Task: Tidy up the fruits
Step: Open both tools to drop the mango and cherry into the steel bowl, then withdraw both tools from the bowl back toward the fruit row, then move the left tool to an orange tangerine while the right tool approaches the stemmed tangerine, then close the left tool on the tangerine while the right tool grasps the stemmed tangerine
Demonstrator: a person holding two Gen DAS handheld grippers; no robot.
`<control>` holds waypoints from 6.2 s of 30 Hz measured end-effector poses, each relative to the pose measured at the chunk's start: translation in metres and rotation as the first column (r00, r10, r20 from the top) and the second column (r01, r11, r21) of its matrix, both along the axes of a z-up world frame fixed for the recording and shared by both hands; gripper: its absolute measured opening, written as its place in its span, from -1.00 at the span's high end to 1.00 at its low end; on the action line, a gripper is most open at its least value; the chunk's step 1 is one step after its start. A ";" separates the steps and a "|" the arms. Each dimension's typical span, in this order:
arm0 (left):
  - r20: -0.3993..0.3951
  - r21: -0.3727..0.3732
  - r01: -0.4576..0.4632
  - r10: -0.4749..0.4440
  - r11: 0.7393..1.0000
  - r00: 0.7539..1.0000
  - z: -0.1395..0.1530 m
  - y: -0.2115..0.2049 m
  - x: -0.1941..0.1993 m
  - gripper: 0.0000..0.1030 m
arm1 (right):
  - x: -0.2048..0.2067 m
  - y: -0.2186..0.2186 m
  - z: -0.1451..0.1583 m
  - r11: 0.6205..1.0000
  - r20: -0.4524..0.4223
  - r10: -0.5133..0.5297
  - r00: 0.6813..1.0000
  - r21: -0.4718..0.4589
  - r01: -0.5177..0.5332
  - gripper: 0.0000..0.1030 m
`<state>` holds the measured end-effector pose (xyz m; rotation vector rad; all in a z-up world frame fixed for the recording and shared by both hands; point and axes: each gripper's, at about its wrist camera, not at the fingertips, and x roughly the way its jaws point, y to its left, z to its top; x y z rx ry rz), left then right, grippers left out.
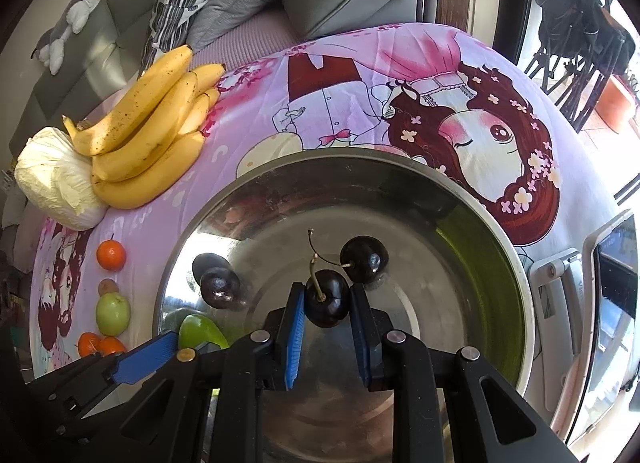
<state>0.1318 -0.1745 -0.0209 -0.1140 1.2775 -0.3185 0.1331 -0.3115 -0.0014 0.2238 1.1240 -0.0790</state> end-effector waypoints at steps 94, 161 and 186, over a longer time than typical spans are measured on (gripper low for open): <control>0.163 0.130 -0.404 0.383 0.905 0.909 0.023 0.125 -0.011 -0.92 | -0.011 0.048 0.005 0.988 0.016 0.092 0.996 -0.129 -0.089 -1.00; -0.121 -0.063 -0.512 0.502 0.857 0.856 -0.035 0.218 -0.033 -0.29 | -0.026 0.212 -0.028 0.835 0.039 0.550 0.834 -0.013 -0.550 -0.20; -0.120 -0.078 -0.474 0.464 0.877 0.878 -0.041 0.198 -0.009 0.18 | -0.017 0.219 -0.036 0.840 0.034 0.540 0.841 0.047 -0.541 0.21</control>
